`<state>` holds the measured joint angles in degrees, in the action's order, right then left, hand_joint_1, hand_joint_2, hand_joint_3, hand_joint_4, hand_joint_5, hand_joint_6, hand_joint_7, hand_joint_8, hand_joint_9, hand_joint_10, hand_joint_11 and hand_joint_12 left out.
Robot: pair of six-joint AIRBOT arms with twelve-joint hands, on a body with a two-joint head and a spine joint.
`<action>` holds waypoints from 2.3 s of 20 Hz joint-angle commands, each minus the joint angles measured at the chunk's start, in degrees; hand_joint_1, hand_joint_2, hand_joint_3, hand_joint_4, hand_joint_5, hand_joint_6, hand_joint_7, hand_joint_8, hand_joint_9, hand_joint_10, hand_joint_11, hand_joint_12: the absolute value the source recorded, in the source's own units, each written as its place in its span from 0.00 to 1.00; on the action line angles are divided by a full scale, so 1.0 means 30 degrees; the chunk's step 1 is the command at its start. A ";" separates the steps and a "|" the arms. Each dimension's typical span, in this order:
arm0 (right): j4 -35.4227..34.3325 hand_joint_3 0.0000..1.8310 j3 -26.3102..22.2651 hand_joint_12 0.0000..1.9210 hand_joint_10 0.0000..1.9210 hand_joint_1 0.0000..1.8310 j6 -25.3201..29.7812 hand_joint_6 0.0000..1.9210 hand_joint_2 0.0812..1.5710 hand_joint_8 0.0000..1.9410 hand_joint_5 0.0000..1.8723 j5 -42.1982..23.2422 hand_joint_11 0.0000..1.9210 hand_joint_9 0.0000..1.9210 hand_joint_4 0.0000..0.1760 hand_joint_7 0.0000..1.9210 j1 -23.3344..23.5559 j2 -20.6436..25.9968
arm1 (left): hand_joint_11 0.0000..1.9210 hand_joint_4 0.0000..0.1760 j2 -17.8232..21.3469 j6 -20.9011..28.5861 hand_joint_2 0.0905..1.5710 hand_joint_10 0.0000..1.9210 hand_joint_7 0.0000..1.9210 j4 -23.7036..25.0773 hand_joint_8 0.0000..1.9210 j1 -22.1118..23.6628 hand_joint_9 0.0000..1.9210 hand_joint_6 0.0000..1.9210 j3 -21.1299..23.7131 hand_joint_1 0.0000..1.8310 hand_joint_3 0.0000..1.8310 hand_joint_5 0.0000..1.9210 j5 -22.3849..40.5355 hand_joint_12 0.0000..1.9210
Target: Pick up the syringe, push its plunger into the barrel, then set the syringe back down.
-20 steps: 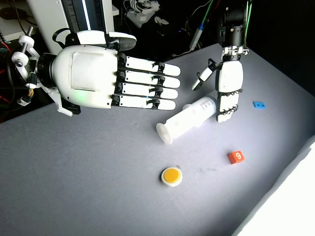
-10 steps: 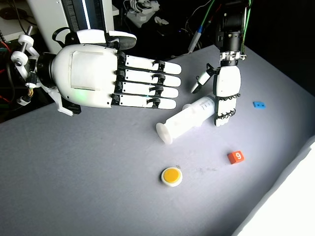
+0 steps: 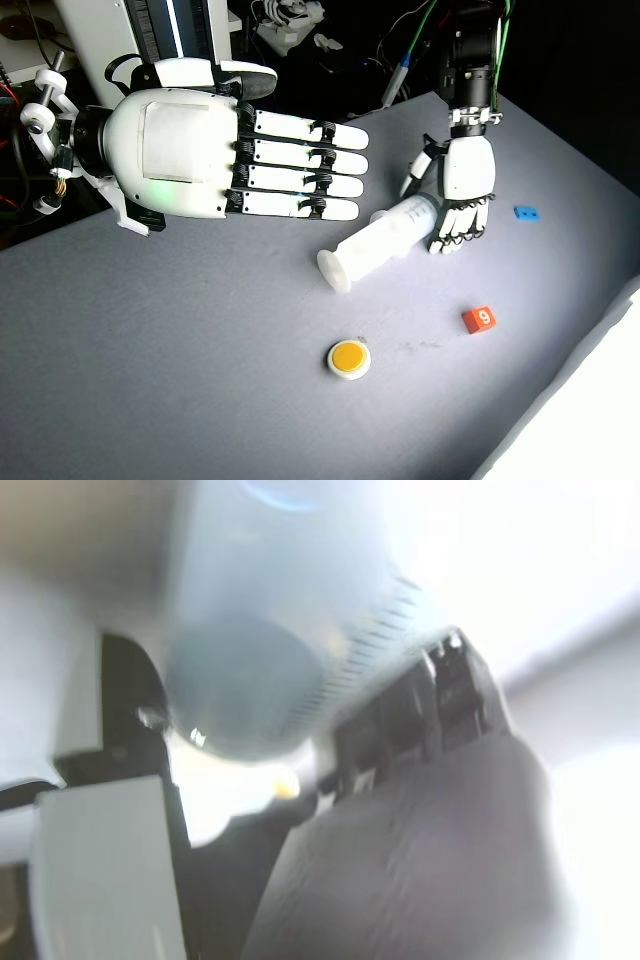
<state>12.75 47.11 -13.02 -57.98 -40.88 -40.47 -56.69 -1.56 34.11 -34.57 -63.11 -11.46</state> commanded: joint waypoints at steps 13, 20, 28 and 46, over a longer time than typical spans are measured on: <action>-0.0515 0.00 -0.0068 0.00 0.00 0.00 0.0049 0.00 0.78 0.00 0.00 -0.2449 0.00 0.00 0.00 0.00 0.0117 0.0021 | 0.45 0.00 0.1894 0.0204 0.65 0.54 0.63 -0.1486 0.25 0.1366 0.56 0.54 0.1394 0.76 0.00 0.50 0.0764 0.72; -0.2702 0.00 -0.0252 0.00 0.00 0.00 0.0127 0.00 0.74 0.00 0.00 -0.2904 0.00 0.00 0.00 0.00 0.0352 -0.0306 | 0.42 0.00 0.4308 0.0206 0.65 0.54 0.63 -0.3193 0.22 0.3445 0.55 0.55 0.3022 0.76 0.00 0.50 0.1382 0.73; -0.9549 0.00 -0.1711 0.00 0.00 0.00 0.1426 0.00 0.74 0.00 0.00 -0.2850 0.00 0.00 0.00 0.00 0.1210 -0.1171 | 0.42 0.00 0.6256 0.0208 0.65 0.54 0.63 -0.4106 0.24 0.6232 0.55 0.53 0.4441 0.76 0.00 0.50 0.1207 0.71; -1.1417 0.00 -0.1837 0.00 0.00 0.00 0.0001 0.00 0.73 0.00 0.00 -0.1933 0.00 0.00 0.00 0.00 0.3059 -0.4121 | 0.42 0.00 0.6854 0.0208 0.67 0.55 0.59 -0.4007 0.33 0.8379 0.53 0.60 0.5418 0.76 0.00 0.47 0.0086 0.70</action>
<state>-23.03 41.58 -13.34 -58.22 -32.27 -53.12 -36.25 -1.65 22.04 -10.35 -46.96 -17.28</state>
